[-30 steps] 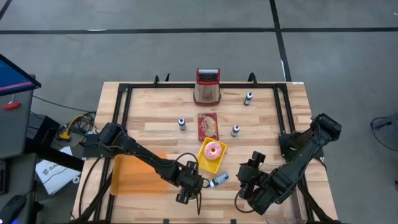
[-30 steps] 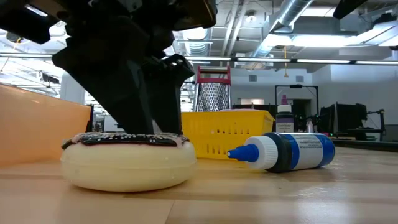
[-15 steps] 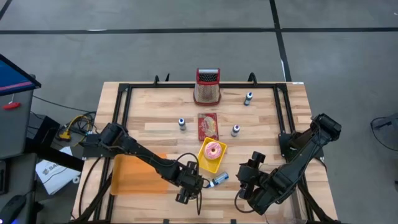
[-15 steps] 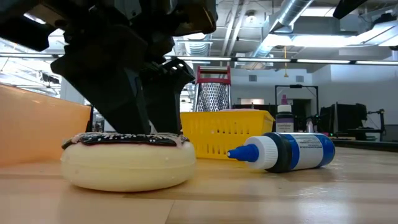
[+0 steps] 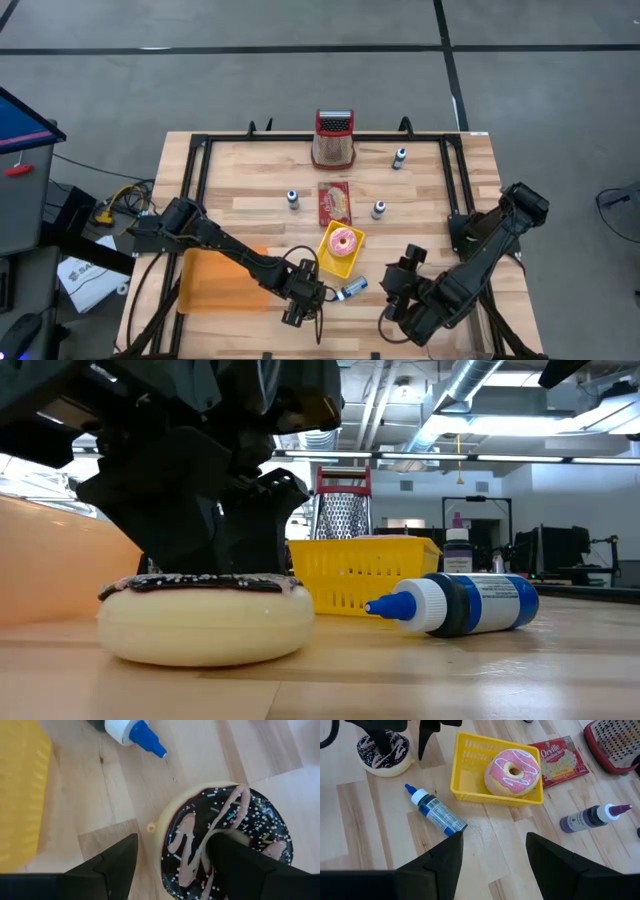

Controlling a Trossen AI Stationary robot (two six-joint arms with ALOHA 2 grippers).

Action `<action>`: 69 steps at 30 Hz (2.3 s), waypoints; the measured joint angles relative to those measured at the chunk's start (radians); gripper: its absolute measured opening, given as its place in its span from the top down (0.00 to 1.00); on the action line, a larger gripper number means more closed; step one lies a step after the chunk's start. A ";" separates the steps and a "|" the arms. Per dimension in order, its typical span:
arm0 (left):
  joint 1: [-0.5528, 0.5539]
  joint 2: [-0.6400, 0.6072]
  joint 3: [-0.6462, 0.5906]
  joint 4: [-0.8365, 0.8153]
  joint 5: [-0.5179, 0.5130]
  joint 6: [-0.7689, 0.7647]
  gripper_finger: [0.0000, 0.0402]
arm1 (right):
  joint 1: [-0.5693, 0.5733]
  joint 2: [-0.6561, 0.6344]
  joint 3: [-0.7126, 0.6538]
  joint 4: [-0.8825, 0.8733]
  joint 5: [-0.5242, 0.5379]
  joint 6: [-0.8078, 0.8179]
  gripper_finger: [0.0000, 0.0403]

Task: Pick & Place Food Item
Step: Put the brown donut into the yellow basket

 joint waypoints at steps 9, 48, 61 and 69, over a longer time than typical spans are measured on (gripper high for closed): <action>0.000 0.000 0.000 0.012 0.010 0.003 0.50 | 0.000 0.000 0.000 0.000 0.000 0.010 0.48; 0.112 -0.120 -0.005 0.189 -0.571 0.292 0.73 | 0.015 0.000 -0.001 -0.002 0.008 0.025 0.48; 0.128 -0.119 -0.064 0.246 -0.570 0.275 0.71 | 0.021 0.000 -0.001 -0.004 0.028 0.022 0.48; 0.127 -0.119 -0.075 0.261 -0.570 0.262 0.59 | 0.021 0.000 -0.001 -0.004 0.029 0.023 0.48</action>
